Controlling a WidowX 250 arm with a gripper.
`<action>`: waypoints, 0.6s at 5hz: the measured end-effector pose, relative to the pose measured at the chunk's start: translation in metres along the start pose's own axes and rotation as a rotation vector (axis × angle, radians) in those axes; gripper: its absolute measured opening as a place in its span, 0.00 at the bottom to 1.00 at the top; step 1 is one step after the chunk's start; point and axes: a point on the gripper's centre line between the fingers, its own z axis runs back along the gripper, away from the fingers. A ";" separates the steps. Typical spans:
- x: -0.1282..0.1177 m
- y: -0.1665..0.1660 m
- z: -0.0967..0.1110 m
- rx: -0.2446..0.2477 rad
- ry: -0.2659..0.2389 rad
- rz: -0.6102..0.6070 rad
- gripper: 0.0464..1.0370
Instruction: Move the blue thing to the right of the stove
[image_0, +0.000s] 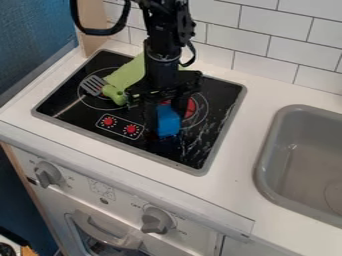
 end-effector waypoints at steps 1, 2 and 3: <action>-0.002 0.003 -0.007 0.026 0.019 -0.009 0.91; -0.005 0.003 -0.002 0.019 0.028 -0.005 0.97; 0.000 0.004 0.017 -0.029 0.023 0.001 0.96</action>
